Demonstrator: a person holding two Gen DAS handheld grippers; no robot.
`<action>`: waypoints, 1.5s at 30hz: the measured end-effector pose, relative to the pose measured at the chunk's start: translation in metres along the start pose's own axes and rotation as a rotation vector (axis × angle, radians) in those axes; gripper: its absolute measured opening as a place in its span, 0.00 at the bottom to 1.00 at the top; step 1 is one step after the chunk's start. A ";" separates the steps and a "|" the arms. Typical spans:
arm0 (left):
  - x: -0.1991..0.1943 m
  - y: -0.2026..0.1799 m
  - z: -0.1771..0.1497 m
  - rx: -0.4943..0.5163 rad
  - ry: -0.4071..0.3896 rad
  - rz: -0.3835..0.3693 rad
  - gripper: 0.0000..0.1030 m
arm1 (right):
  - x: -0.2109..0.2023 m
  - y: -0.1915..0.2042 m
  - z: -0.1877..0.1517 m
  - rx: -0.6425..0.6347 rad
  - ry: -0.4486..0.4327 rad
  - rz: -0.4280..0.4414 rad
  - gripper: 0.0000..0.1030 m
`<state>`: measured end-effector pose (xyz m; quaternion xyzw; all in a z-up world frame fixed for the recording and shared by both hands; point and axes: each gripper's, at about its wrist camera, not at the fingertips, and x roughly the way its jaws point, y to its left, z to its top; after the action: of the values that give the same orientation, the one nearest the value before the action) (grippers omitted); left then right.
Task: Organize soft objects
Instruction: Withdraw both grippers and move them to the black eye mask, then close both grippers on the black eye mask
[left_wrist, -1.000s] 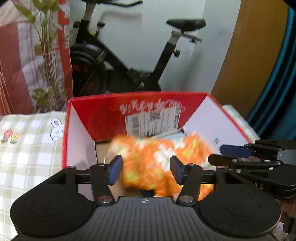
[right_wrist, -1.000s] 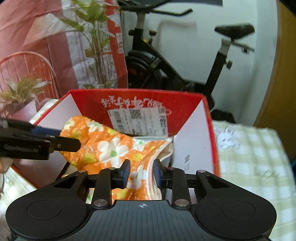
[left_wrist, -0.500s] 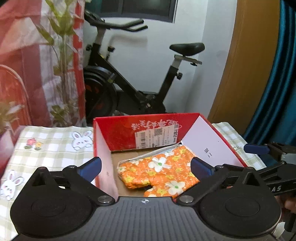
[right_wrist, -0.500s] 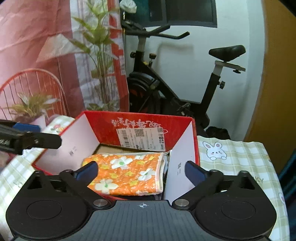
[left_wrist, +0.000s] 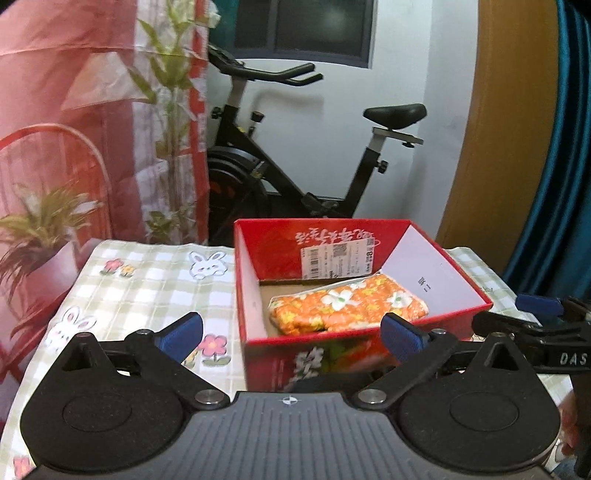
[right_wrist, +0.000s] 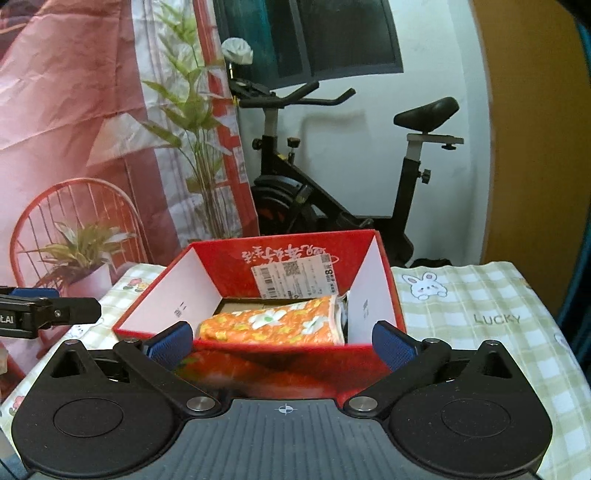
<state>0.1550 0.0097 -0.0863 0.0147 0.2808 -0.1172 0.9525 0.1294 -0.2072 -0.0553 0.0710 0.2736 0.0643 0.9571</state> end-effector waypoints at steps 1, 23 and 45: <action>-0.003 -0.001 -0.004 -0.006 -0.005 0.000 1.00 | -0.004 0.002 -0.004 -0.001 -0.005 -0.001 1.00; -0.008 -0.001 -0.072 -0.068 0.074 0.027 1.00 | -0.020 0.017 -0.073 -0.051 0.054 -0.055 1.00; 0.020 0.007 -0.091 -0.128 0.150 -0.036 0.85 | 0.003 -0.003 -0.101 -0.029 0.114 -0.031 0.93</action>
<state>0.1244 0.0205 -0.1738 -0.0425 0.3587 -0.1147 0.9254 0.0785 -0.1997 -0.1428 0.0492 0.3278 0.0573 0.9417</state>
